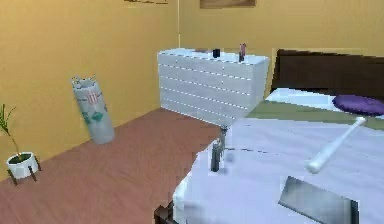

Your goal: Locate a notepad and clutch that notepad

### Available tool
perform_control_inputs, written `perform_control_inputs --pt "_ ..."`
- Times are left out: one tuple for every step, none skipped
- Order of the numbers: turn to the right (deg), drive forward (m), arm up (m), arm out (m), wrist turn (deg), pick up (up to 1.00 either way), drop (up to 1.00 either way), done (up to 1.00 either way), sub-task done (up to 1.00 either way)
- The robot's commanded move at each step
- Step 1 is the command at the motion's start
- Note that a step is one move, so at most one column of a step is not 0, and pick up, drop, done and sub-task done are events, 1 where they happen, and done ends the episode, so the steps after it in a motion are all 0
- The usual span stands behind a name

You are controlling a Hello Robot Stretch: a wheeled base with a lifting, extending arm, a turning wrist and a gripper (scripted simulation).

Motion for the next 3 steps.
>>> perform_control_inputs --pt "45.0 0.00 0.00 0.00 0.0 0.00 0.00 0.00 0.00" --pt "45.0 0.00 0.00 0.00 0.0 0.00 0.00 0.00 0.00" --pt "0.0 0.45 0.00 0.00 0.0 0.00 0.00 0.00 0.00"
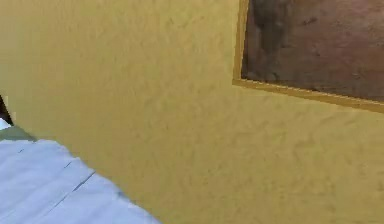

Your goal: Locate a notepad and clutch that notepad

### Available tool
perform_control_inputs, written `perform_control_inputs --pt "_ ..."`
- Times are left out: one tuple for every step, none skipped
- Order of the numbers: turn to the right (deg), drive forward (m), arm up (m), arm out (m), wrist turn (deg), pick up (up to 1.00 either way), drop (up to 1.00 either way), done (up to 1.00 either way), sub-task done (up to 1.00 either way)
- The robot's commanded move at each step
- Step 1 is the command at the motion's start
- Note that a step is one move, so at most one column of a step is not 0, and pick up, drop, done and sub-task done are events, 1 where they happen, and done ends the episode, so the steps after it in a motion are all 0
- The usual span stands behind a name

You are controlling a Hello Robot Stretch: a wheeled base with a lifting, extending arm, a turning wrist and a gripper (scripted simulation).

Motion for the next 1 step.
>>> perform_control_inputs --pt "-45.0 0.00 0.00 0.00 0.0 0.00 0.00 0.00 0.00"
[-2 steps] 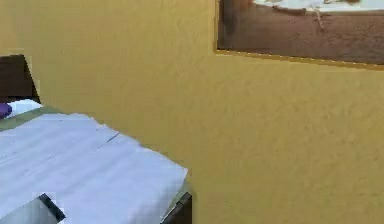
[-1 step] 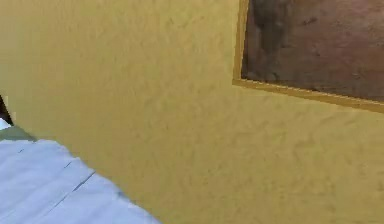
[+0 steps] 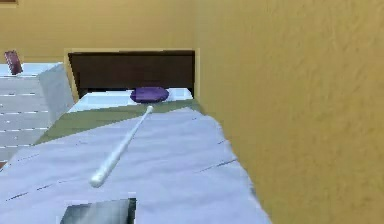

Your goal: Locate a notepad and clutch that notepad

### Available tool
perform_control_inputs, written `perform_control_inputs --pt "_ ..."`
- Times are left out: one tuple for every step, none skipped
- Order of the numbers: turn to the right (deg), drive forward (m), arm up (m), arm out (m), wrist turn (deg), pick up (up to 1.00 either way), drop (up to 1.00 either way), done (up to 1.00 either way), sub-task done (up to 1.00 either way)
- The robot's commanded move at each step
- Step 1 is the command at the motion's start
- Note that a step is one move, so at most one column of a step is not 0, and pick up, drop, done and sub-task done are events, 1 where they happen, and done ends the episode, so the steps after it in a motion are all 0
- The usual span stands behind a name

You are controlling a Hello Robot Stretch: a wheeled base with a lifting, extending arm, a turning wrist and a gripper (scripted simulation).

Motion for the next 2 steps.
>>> perform_control_inputs --pt "-45.0 0.00 0.00 0.00 0.0 0.00 0.00 0.00 0.00" --pt "-45.0 0.00 0.00 0.00 0.0 0.00 0.00 0.00 0.00"
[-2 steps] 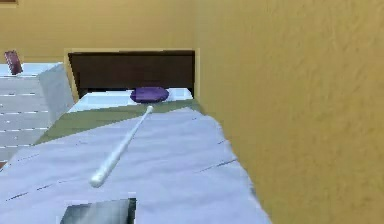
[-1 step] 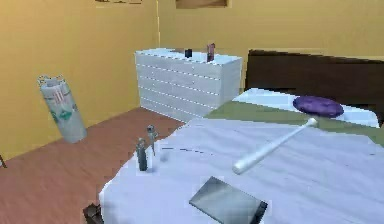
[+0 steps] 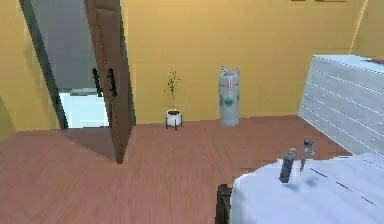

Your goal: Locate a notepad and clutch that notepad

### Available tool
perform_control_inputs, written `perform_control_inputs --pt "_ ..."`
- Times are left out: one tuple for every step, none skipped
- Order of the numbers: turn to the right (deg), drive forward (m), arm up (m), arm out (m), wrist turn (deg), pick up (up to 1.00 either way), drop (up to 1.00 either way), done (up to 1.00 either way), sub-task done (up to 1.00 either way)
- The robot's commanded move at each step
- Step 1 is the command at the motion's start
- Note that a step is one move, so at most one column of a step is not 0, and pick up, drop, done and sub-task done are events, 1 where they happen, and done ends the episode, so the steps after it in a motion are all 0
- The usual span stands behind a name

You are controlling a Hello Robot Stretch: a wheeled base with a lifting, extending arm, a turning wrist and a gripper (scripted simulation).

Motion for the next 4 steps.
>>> perform_control_inputs --pt "-27.0 0.00 0.00 0.00 0.0 0.00 0.00 0.00 0.00" --pt "0.0 0.00 0.00 0.26 0.0 0.00 0.00 0.00 0.00" --pt "0.0 0.00 0.00 0.00 45.0 0.00 0.00 0.00 0.00" --pt "0.0 0.00 0.00 0.00 45.0 0.00 0.00 0.00 0.00"
